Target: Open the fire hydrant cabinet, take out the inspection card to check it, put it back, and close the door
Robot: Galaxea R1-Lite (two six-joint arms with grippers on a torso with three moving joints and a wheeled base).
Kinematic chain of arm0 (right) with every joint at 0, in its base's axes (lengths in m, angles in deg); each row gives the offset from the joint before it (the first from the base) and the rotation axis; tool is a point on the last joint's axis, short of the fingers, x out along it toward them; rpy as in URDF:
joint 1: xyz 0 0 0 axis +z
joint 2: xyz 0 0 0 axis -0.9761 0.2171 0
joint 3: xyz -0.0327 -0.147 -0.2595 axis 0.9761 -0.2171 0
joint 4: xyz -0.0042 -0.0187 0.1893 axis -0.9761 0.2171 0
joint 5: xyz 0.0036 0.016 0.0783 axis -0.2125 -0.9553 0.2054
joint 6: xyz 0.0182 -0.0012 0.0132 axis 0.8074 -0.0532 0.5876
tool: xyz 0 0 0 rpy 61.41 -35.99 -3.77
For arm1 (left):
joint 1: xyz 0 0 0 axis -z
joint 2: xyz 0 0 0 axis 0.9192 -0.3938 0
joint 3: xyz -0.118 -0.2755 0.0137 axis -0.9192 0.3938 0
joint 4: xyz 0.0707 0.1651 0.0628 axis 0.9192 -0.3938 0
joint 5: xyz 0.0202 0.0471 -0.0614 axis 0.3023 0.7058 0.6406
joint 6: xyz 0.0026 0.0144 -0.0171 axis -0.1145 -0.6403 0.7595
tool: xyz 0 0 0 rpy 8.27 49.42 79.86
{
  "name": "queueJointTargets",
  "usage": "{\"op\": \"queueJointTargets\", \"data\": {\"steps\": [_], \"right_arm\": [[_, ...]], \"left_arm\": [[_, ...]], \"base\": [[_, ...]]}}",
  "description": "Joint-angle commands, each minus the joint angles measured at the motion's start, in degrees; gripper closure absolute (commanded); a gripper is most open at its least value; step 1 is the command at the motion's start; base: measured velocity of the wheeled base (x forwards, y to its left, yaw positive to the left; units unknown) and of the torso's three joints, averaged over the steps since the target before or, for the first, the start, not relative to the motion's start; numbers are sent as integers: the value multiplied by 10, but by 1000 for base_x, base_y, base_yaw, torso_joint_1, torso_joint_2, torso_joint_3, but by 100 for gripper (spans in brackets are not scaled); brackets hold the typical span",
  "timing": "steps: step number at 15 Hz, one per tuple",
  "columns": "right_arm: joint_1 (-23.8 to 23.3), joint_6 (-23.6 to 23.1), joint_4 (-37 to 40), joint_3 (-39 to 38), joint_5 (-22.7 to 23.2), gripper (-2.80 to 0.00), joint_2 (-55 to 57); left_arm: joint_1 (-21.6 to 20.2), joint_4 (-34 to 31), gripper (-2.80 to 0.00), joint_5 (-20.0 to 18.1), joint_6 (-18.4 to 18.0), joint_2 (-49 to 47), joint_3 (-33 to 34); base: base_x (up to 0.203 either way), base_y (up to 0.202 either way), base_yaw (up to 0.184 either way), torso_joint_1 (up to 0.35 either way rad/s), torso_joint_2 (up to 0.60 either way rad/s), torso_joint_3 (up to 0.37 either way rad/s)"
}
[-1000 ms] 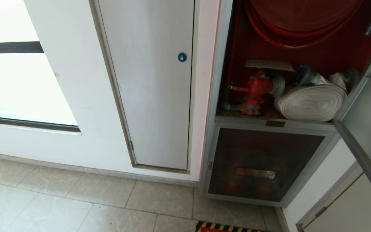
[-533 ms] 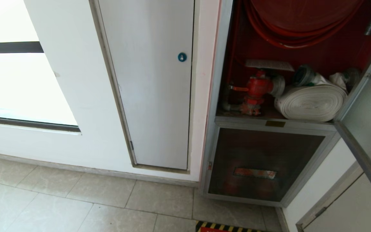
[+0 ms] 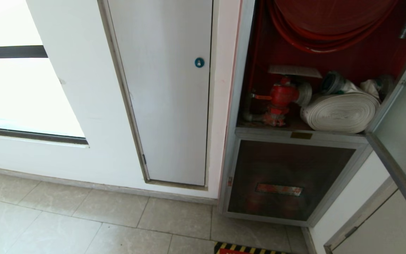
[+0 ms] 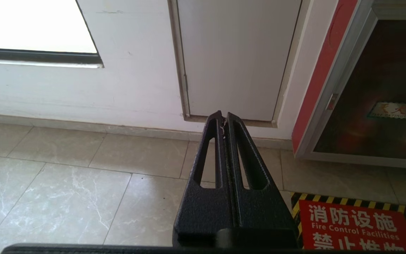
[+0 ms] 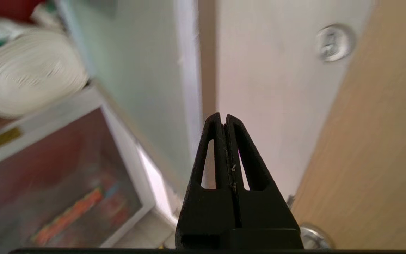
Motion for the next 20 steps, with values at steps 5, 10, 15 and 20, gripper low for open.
{"op": "queueJointTargets", "data": {"steps": [5, 10, 15, 20], "right_arm": [[-52, 3, -9, 17, 2, 0, -1], [-31, 5, -77, 18, -22, 0, 30], [-57, 9, -97, 23, -16, 0, 52], [-140, 11, -105, 90, 64, 0, 99]], "left_arm": [[0, 0, 0, 0, 0, 0, 0], [0, 0, 0, 0, 0, 0, 0], [0, 0, 0, 0, 0, 0, 0], [0, 0, 0, 0, 0, 0, 0]], "base": [[0, 0, 0, 0, 0, 0], [0, 0, 0, 0, 0, 0], [0, 0, 0, 0, 0, 0], [0, 0, 0, 0, 0, 0]]}}
